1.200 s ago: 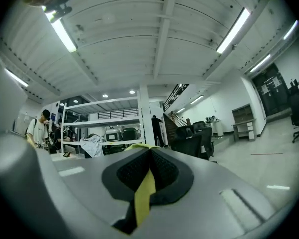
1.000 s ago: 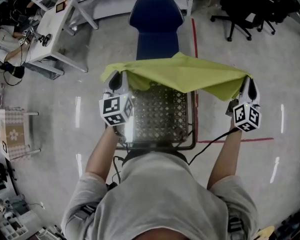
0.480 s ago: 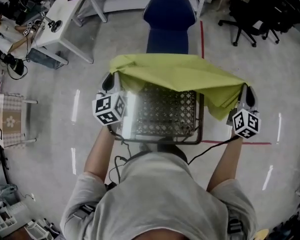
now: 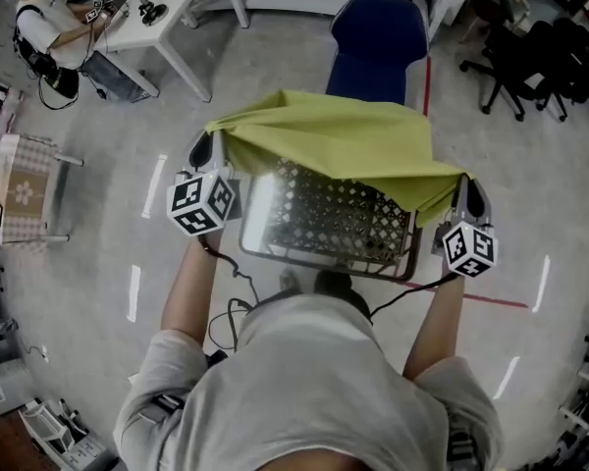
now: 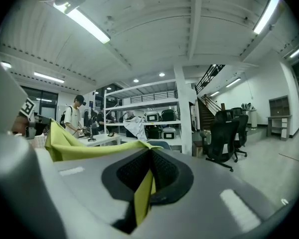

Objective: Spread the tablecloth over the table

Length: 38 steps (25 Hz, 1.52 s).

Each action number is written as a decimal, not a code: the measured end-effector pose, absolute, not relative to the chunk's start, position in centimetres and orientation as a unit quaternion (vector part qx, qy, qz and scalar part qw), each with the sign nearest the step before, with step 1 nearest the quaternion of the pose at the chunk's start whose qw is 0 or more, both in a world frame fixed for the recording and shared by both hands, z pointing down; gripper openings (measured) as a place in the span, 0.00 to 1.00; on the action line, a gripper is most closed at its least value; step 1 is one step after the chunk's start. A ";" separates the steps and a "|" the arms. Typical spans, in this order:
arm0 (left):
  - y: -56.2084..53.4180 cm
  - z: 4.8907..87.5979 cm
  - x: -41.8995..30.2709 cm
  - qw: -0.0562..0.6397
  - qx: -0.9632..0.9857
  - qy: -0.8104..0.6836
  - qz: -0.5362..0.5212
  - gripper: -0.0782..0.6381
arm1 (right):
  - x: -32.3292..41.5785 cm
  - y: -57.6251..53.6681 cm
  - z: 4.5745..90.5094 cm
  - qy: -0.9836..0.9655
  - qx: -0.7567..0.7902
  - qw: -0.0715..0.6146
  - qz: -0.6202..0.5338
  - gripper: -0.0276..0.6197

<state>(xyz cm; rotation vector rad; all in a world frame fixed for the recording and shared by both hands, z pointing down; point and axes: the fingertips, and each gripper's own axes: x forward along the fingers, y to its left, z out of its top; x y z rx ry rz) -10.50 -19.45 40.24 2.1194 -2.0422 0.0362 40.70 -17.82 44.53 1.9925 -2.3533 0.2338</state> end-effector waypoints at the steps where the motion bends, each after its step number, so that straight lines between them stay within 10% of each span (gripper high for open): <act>1: -18.9 39.5 -12.0 0.091 0.709 -0.699 0.001 0.14 | 39.9 -17.6 44.3 -0.766 0.639 0.025 0.071 0.06; 38: -3.8 53.3 -8.7 0.159 0.730 -0.652 0.127 0.15 | 41.0 -0.7 49.1 -0.735 0.664 0.119 0.066 0.06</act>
